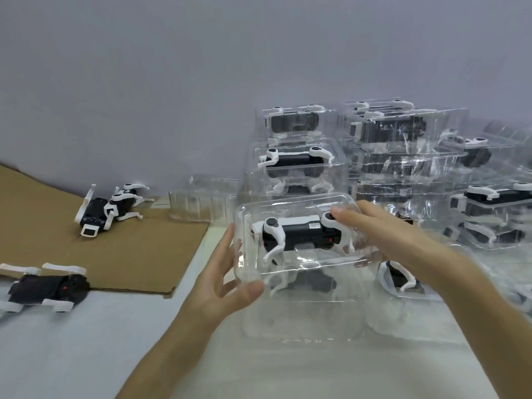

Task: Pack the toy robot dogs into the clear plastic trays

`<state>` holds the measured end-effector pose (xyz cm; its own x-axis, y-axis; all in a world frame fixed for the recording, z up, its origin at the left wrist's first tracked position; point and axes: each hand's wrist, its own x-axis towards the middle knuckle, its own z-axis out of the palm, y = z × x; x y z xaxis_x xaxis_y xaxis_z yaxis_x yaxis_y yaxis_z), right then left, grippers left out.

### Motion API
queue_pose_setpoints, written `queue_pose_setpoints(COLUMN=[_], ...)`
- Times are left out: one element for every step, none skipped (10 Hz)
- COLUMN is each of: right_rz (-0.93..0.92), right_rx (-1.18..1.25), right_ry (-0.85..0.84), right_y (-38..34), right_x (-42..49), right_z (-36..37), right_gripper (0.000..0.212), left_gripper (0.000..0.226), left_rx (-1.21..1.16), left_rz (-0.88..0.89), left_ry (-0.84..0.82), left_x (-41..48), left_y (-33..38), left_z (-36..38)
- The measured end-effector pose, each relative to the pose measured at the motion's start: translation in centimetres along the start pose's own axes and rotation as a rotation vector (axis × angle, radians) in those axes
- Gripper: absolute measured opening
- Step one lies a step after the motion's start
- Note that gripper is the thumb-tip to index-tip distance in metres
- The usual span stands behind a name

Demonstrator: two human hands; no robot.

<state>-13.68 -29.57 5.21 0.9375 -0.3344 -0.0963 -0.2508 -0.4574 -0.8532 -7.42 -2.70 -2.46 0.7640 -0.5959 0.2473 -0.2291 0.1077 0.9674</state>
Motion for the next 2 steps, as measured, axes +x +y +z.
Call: queue_pose_setpoints(right_rz=[-0.006, -0.056], right_rx=[-0.005, 0.051], right_ry=[0.064, 0.143], right_y=[1.08, 2.04], right_x=[0.24, -0.24], right_z=[0.12, 0.45], right_gripper=[0.046, 0.060], left_gripper=[0.084, 0.099], left_rx=[0.069, 0.172], left_rz=[-0.066, -0.087], left_ry=[-0.023, 0.011], left_x=[0.02, 0.35], left_y=[-0.61, -1.51], left_z=[0.77, 1.53])
